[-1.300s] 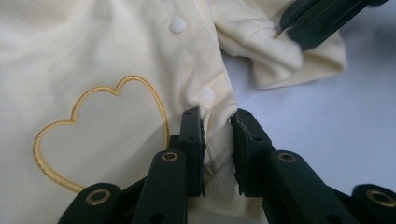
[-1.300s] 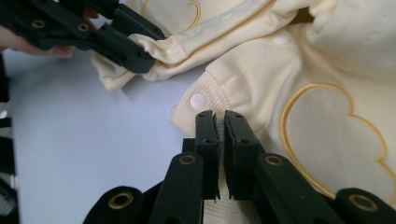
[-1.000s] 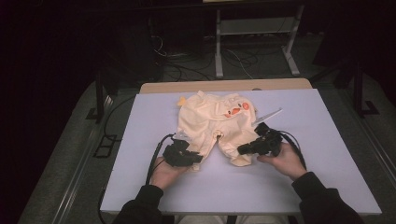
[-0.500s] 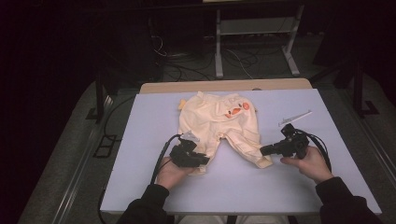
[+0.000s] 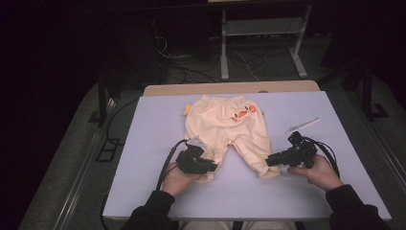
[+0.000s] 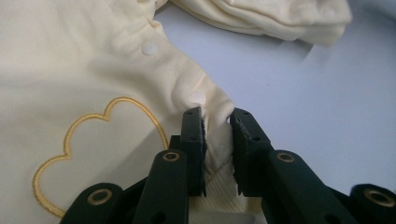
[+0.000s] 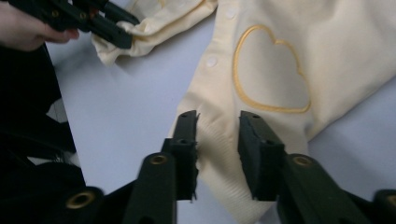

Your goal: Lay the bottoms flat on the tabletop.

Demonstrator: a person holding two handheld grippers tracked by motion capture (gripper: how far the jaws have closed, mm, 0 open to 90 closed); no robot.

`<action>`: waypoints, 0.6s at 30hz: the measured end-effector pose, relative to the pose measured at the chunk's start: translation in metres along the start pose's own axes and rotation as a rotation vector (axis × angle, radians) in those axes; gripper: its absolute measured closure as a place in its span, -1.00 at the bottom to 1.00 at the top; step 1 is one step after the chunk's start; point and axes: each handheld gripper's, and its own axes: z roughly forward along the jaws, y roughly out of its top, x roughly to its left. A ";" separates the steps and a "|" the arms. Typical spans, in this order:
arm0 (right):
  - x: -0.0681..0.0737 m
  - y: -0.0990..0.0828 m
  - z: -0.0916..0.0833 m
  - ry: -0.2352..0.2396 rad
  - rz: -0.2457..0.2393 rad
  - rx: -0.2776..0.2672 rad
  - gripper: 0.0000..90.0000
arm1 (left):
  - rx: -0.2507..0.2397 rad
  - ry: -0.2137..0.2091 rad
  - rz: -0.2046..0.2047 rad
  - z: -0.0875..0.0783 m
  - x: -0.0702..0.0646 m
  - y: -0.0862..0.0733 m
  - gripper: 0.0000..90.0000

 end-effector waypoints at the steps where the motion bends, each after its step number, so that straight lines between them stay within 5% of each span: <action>1: -0.001 0.000 -0.001 -0.012 0.008 -0.008 0.26 | 0.002 0.000 0.003 0.000 -0.001 0.000 0.65; 4: -0.005 -0.002 -0.005 -0.028 0.045 -0.051 0.01 | 0.006 0.000 0.008 0.000 -0.002 -0.002 0.65; 11: -0.021 -0.003 0.000 -0.158 0.140 -0.110 -0.26 | 0.009 -0.003 0.005 0.000 -0.003 -0.003 0.65; 14: -0.031 0.006 0.005 -0.227 0.151 -0.124 -0.26 | 0.013 -0.005 0.005 0.002 -0.003 -0.003 0.65; 18: -0.049 0.020 0.012 -0.222 0.209 -0.144 -0.19 | 0.012 -0.005 0.007 0.001 -0.003 -0.003 0.65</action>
